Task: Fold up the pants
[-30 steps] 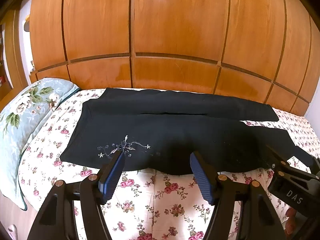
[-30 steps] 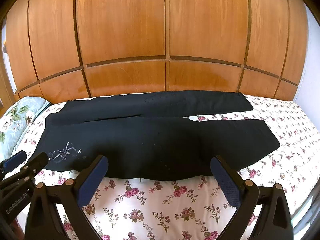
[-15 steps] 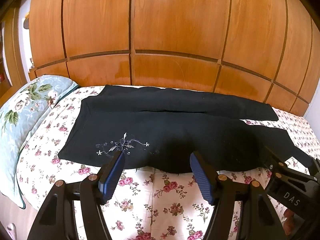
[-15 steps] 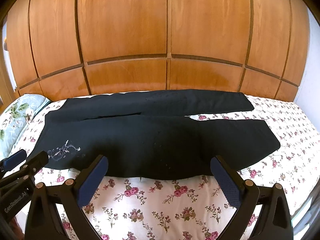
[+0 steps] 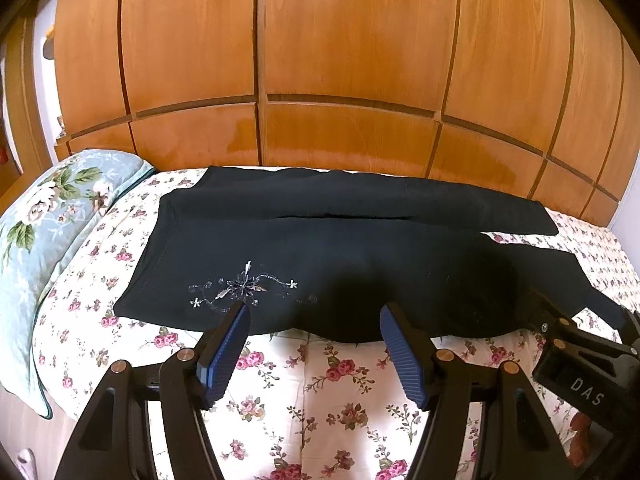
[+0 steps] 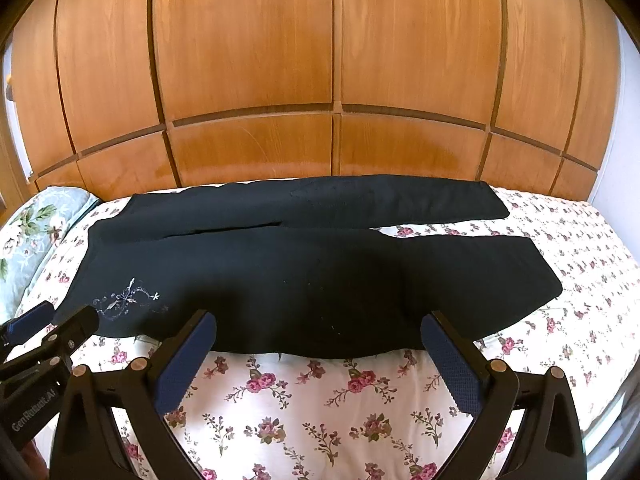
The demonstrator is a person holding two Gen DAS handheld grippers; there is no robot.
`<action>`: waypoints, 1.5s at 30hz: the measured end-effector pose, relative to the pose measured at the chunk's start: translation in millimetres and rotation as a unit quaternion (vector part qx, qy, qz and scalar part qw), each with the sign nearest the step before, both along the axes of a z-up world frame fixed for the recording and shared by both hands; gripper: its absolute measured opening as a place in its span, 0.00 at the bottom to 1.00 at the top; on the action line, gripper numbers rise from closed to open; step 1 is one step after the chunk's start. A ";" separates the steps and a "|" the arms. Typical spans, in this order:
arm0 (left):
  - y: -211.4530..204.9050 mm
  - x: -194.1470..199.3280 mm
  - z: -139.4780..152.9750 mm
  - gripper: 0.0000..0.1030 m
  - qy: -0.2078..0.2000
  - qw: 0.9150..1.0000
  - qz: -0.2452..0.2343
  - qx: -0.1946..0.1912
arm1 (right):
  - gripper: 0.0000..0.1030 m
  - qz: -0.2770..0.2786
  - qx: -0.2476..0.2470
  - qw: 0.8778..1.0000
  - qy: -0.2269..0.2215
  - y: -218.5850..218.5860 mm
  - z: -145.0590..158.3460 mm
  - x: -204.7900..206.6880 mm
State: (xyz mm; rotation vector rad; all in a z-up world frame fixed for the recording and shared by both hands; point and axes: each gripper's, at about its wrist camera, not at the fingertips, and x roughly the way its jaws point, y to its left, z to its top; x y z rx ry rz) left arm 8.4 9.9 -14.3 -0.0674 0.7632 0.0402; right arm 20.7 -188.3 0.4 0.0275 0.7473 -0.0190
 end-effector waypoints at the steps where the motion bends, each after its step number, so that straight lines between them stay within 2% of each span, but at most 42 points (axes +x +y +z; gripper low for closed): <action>1: -0.2 0.3 -0.4 0.67 0.001 1.000 0.000 -0.001 | 1.00 0.001 0.000 1.000 0.000 0.0 -0.1 0.3; 7: 2.3 1.7 -1.7 0.67 0.002 1.000 0.001 -0.011 | 1.00 0.000 -0.002 1.000 -0.004 0.0 -2.0 0.8; 13: 8.2 7.8 -10.5 0.67 0.025 0.999 0.001 -0.032 | 1.00 -0.001 -0.004 1.000 0.000 -1.2 -4.5 4.1; 22: 28.4 16.7 -40.6 0.67 0.068 0.992 0.002 -0.102 | 1.00 -0.001 0.002 1.000 0.001 -6.9 -9.5 8.9; 27: 35.6 20.6 -60.2 0.67 0.091 0.991 0.010 -0.099 | 1.00 0.004 -0.001 1.000 -0.005 -10.4 -15.0 11.4; 29: 41.5 21.8 -67.1 0.67 0.094 0.990 0.016 -0.102 | 1.00 0.027 0.009 1.000 -0.010 -11.7 -19.4 13.5; 31: 49.6 23.2 -73.1 0.67 0.097 0.989 0.026 -0.107 | 1.00 0.044 0.007 0.999 0.009 -12.8 -27.6 17.8; 34: 66.8 24.8 -80.7 0.67 0.095 0.988 0.049 -0.113 | 1.00 0.038 0.008 0.998 0.039 -20.5 -43.0 20.5; 37: 88.9 26.5 -90.3 0.67 0.091 0.985 0.077 -0.126 | 1.00 0.023 0.028 0.997 0.066 -35.5 -59.7 21.9; 41: 123.4 26.4 -108.3 0.66 0.092 0.973 0.121 -0.175 | 1.00 -0.007 0.107 0.989 0.098 -69.4 -83.4 22.3; 45: 152.4 23.6 -122.1 0.65 0.082 0.958 0.151 -0.229 | 1.00 -0.051 0.206 0.973 0.095 -111.7 -100.4 20.0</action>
